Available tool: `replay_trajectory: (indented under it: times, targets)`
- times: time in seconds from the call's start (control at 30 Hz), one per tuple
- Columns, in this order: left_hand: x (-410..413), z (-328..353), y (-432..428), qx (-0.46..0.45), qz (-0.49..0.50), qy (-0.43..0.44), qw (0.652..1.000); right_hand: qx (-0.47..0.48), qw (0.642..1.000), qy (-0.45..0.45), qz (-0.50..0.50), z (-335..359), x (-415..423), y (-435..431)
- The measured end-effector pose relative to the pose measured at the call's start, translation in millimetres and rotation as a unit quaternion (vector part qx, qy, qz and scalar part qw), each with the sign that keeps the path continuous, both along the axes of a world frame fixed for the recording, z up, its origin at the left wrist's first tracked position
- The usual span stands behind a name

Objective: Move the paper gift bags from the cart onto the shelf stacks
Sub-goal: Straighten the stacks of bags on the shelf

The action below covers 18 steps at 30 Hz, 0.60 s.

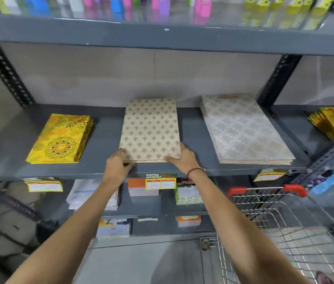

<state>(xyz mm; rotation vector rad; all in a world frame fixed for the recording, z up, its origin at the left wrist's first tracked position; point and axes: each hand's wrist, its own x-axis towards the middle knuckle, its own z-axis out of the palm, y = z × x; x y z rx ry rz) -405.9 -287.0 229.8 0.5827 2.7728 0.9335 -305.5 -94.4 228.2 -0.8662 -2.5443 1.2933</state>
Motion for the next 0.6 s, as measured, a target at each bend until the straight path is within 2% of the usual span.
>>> replay_trajectory:
  times: [0.23, 0.6]
  targets:
    - [-11.8, -1.2, -11.3, 0.033, -0.004, -0.014, 0.999, 0.017, 1.0, 0.022, -0.008, 0.2, 4.0, -1.4]
    - [-20.6, -2.1, -15.7, 0.021, -0.026, 0.004, 0.999, 0.088, 0.995, -0.043, -0.033, 6.6, 0.2, -1.5]
